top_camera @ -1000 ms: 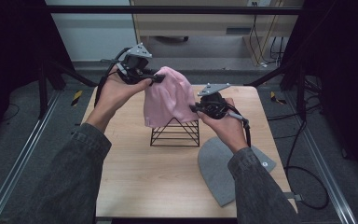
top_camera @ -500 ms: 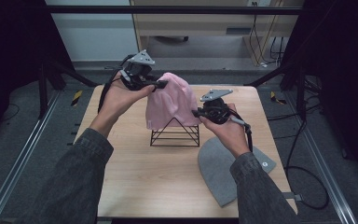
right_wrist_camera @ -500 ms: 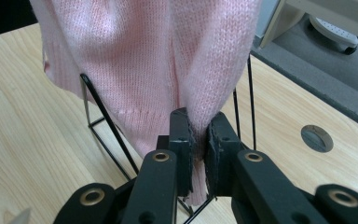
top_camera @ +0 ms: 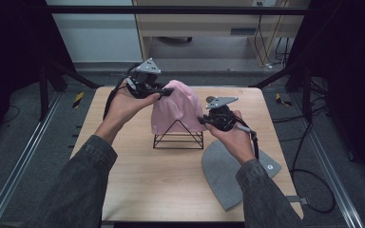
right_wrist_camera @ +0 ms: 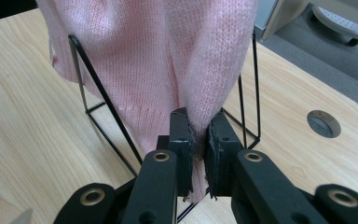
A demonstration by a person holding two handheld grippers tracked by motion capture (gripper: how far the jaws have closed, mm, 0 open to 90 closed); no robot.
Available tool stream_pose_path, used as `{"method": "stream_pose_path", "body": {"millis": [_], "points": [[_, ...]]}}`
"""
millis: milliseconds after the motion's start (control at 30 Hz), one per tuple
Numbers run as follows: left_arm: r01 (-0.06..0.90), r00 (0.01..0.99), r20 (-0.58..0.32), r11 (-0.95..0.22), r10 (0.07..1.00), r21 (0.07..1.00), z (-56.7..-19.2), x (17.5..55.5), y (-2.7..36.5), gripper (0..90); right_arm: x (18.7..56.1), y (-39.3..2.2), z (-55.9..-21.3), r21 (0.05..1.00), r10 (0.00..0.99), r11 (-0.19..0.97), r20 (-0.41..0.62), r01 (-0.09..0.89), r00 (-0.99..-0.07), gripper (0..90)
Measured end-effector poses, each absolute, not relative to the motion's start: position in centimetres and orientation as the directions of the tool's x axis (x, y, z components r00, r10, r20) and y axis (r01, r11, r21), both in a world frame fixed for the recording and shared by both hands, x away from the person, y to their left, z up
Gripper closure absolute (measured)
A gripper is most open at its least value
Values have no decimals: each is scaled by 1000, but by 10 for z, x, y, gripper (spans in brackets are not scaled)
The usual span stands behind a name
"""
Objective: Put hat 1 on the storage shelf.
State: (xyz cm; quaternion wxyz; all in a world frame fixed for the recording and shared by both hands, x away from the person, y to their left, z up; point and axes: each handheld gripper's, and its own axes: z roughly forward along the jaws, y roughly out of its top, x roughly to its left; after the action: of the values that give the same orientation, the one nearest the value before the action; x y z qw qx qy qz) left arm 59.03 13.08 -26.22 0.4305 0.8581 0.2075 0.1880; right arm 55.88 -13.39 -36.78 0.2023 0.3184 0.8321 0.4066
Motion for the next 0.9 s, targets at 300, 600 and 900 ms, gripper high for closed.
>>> {"method": "stream_pose_path", "body": {"millis": [300,600,900], "points": [[200,846,139,-549,514,812,-277,588,129,736,558,-137,-381,794,700,471,-71,385,-710,827],[191,853,142,-554,502,810,-287,585,126,735,556,-140,-393,792,705,463,-58,397,-707,828],[181,862,146,-563,485,806,-296,584,125,725,555,-143,-403,788,711,459,-48,411,-701,828]]}}
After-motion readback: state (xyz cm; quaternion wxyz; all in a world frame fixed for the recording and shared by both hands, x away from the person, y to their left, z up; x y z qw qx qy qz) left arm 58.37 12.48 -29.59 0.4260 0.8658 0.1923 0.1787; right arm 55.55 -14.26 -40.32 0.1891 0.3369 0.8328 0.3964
